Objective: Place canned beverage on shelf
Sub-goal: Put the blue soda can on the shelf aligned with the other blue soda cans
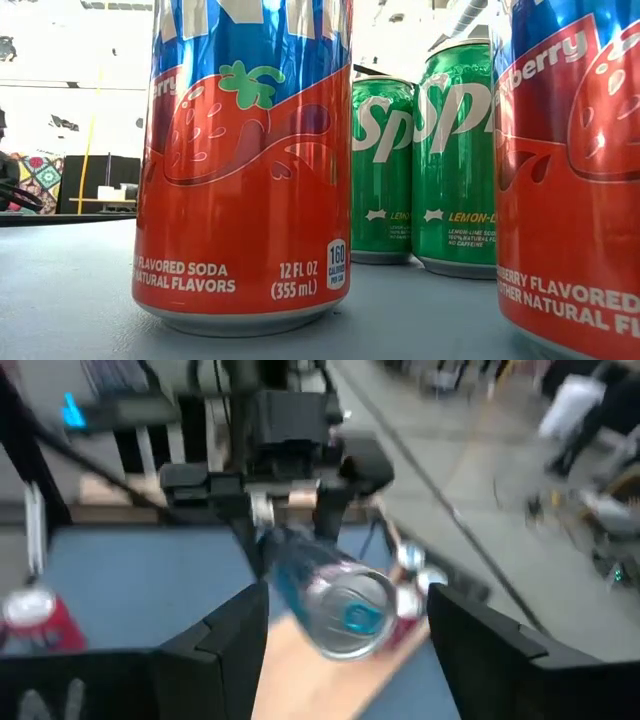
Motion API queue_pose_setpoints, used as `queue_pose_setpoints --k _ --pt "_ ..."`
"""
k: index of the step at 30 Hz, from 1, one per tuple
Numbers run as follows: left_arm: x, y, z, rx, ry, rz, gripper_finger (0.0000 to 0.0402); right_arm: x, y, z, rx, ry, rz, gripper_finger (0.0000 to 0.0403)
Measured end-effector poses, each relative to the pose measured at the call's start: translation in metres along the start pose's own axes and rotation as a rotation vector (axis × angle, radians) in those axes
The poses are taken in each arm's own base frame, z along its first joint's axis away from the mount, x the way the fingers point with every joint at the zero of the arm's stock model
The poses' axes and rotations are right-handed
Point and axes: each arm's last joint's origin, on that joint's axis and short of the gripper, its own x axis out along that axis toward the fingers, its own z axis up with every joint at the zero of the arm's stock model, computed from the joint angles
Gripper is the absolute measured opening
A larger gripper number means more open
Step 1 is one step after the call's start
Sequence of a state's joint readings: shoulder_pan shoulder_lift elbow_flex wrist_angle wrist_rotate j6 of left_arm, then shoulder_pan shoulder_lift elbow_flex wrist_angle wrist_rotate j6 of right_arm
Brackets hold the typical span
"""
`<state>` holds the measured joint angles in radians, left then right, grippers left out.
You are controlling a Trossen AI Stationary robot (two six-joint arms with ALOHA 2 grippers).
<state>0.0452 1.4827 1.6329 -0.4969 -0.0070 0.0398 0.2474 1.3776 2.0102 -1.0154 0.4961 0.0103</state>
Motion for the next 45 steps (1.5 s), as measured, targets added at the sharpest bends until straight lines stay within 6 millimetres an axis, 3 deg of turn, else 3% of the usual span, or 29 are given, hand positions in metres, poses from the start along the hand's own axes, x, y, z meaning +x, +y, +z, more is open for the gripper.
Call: queue_pose_setpoints --k 7,12,19,24,32,38,45 --pt "-0.015 -0.010 0.015 0.014 -0.142 -0.393 0.0229 -0.011 0.010 0.009 -0.118 -0.103 0.061 0.0260" --pt "-0.016 -0.013 0.015 -0.009 -0.140 -0.535 0.0229 -0.008 0.027 0.009 -0.271 -0.112 0.105 0.0260" --pt "-0.018 0.005 0.014 -0.097 -0.117 -0.691 0.0229 0.004 0.057 0.006 -0.532 -0.111 0.144 0.0261" --pt "-0.019 0.020 0.010 -0.165 -0.084 -0.732 0.0230 0.020 0.077 0.003 -0.660 -0.065 0.045 0.0261" --pt "-0.002 0.026 -0.019 -0.295 0.013 -0.829 0.0230 0.026 0.084 0.001 -0.606 -0.041 0.003 0.0261" --pt "0.005 0.025 -0.019 -0.383 -0.074 -1.015 0.0230 0.022 0.083 0.002 -0.539 -0.061 0.050 0.0261" --pt "0.011 0.027 -0.030 -0.458 -0.065 -1.034 0.0230 0.020 0.089 0.008 -0.553 -0.123 0.060 0.0261"
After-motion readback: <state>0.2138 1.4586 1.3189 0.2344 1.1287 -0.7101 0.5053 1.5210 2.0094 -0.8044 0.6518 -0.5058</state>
